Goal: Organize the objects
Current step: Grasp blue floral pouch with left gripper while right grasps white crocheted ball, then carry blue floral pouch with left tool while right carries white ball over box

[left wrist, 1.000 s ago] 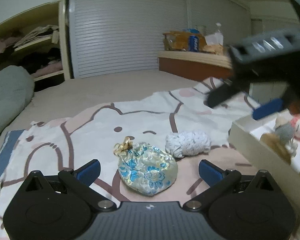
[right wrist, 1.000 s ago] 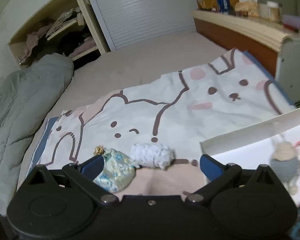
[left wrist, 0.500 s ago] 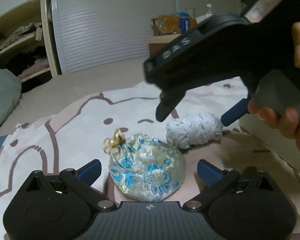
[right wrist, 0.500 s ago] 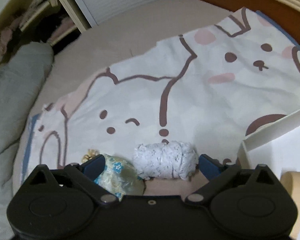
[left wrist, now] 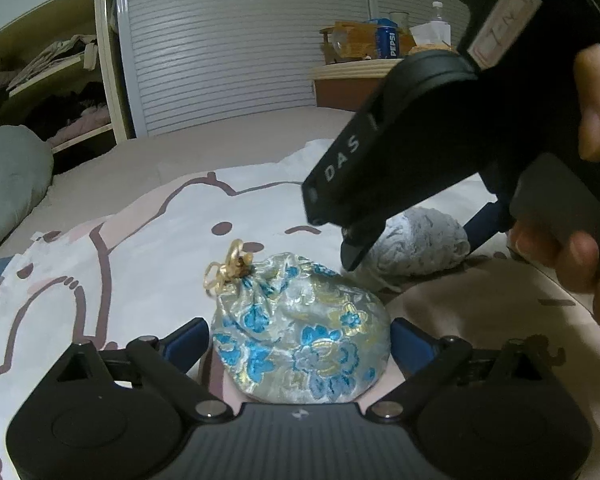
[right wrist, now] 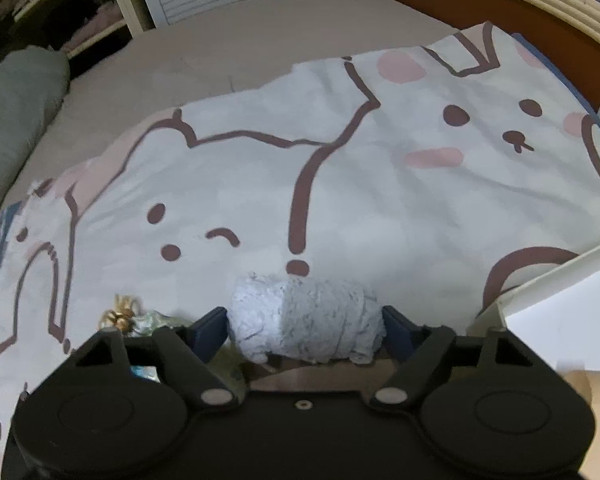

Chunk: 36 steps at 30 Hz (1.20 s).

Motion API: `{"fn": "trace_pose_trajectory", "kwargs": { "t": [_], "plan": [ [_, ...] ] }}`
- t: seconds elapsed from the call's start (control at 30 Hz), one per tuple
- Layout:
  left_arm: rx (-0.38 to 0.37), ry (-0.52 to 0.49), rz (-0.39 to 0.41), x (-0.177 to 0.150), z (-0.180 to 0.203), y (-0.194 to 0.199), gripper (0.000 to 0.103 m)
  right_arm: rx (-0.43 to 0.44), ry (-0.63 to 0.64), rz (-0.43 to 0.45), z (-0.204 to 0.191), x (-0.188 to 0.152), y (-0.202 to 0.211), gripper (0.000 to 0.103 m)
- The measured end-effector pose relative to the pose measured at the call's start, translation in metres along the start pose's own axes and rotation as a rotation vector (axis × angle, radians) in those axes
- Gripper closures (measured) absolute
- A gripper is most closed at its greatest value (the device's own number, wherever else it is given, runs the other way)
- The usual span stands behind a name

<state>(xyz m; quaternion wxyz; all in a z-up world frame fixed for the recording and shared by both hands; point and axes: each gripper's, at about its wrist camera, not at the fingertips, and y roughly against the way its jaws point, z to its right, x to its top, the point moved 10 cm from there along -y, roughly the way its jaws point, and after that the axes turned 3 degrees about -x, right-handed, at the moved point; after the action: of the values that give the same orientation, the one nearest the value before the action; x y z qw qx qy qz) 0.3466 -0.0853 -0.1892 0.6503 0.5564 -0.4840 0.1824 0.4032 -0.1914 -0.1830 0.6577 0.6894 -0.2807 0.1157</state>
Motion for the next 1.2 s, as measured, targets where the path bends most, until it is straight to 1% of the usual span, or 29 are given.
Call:
{"fn": "trace_pose_trajectory", "kwargs": {
  "t": [0.03,0.1,0.17,0.27,0.37,0.5,0.6,0.77,0.97,1.2],
  "plan": [
    [-0.007,0.002,-0.005,0.0,0.001,-0.001,0.012,-0.002,-0.002,-0.002,0.0,0.0,-0.001,0.021],
    [-0.013,0.007,-0.008,-0.001,0.003,-0.002,0.014,0.004,-0.011,0.004,0.002,0.0,-0.002,0.021],
    [-0.023,0.025,-0.01,-0.001,0.002,-0.002,0.017,0.013,-0.015,0.015,0.003,0.0,-0.002,0.023],
    [-0.037,0.055,-0.013,-0.001,0.0,-0.001,0.018,0.037,-0.01,0.028,0.005,-0.001,0.001,0.026],
    [-0.03,0.056,-0.02,-0.002,0.002,0.002,0.018,0.063,-0.007,0.032,0.006,-0.003,0.008,0.028],
    [-0.03,0.055,-0.047,-0.004,0.006,0.007,0.018,0.084,0.011,0.058,0.005,-0.003,0.025,0.028],
    [-0.039,0.053,-0.08,-0.008,0.013,0.01,0.016,0.1,0.022,0.074,0.006,-0.004,0.041,0.028],
    [-0.045,0.107,-0.105,-0.01,0.013,0.014,0.019,0.116,0.054,0.099,0.008,-0.009,0.062,0.028],
    [-0.038,0.161,-0.093,-0.004,0.008,0.027,0.019,0.127,0.092,0.139,0.015,-0.013,0.084,0.028],
    [-0.016,0.194,-0.026,0.03,-0.003,0.069,0.019,0.15,0.093,0.198,0.033,-0.013,0.12,0.028]
  ]
}}
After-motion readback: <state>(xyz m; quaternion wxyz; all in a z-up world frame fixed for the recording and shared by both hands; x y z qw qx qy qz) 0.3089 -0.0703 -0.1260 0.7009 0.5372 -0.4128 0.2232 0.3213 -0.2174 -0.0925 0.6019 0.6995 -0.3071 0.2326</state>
